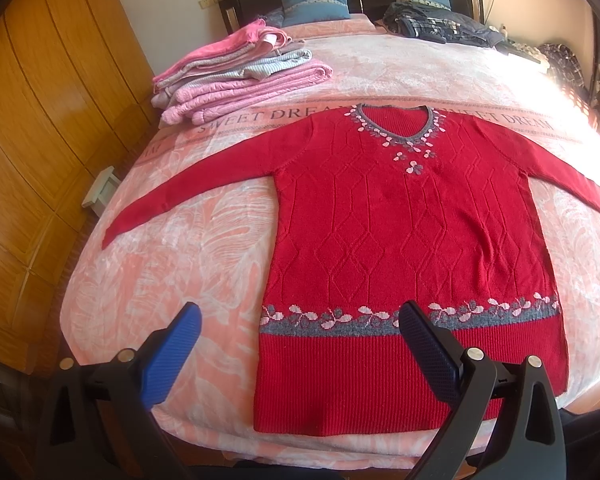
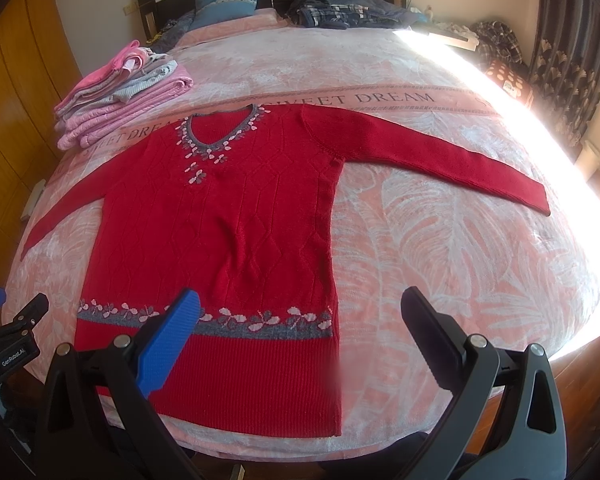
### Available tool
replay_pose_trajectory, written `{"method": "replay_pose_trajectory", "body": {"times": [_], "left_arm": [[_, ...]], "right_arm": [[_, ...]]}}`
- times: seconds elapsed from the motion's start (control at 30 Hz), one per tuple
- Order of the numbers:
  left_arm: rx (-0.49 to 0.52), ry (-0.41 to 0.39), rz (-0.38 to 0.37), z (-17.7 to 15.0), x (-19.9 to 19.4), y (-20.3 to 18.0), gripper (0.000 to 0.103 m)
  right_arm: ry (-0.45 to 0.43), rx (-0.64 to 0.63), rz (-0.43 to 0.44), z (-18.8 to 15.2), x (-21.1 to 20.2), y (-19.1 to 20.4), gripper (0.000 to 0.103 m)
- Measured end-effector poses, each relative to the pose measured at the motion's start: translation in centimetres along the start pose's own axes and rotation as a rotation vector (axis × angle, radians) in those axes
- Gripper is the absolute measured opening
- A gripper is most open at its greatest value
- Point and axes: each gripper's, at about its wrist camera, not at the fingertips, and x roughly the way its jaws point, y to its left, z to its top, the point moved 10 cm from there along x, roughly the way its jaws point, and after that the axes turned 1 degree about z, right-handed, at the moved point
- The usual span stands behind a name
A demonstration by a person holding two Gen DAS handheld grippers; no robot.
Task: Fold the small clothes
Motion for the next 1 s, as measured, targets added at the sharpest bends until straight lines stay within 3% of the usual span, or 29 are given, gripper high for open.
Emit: {"method": "replay_pose_trajectory", "body": {"times": [0.17,0.27,0.37,0.5,0.57,0.67,0.8,0.9,1.0], "left_arm": [[-0.042,0.046,-0.051,1.0,2.3,-0.7,0.099],[-0.029,0.057,-0.022,3.1,4.7,-1.5,0.099],[-0.015,0.023,0.038,6.7,7.9,-2.6,0.099],[0.000,0.013,0.048,10.4,12.5,-4.4,0.099],[-0.015,0.040,0.023,11.1,14.1,-5.0,0.099],[-0.040,0.078,-0.056,11.9,16.1,-6.1,0.099],[-0.057,0.062,-0.074,13.5,18.2,-7.0,0.099],[-0.082,0.069,-0.092,14.3,19.8,-7.3,0.099],[-0.105,0.080,-0.081,14.7,21.1,-7.0,0.099]], "right_arm": [[0.032,0.059,0.013,1.7,1.8,-2.0,0.100],[0.075,0.139,-0.025,4.2,4.1,-5.7,0.100],[0.143,0.245,-0.097,6.0,6.7,-11.4,0.100],[0.098,0.326,-0.192,10.0,9.5,-20.7,0.100],[0.102,0.340,-0.280,10.9,10.7,-26.1,0.099],[0.133,0.414,-0.278,10.8,12.6,-33.3,0.099],[0.142,0.532,-0.236,9.5,14.2,-41.4,0.099],[0.209,0.539,-0.223,7.6,16.8,-44.6,0.099],[0.224,0.499,-0.274,7.0,17.4,-47.4,0.099]]}}
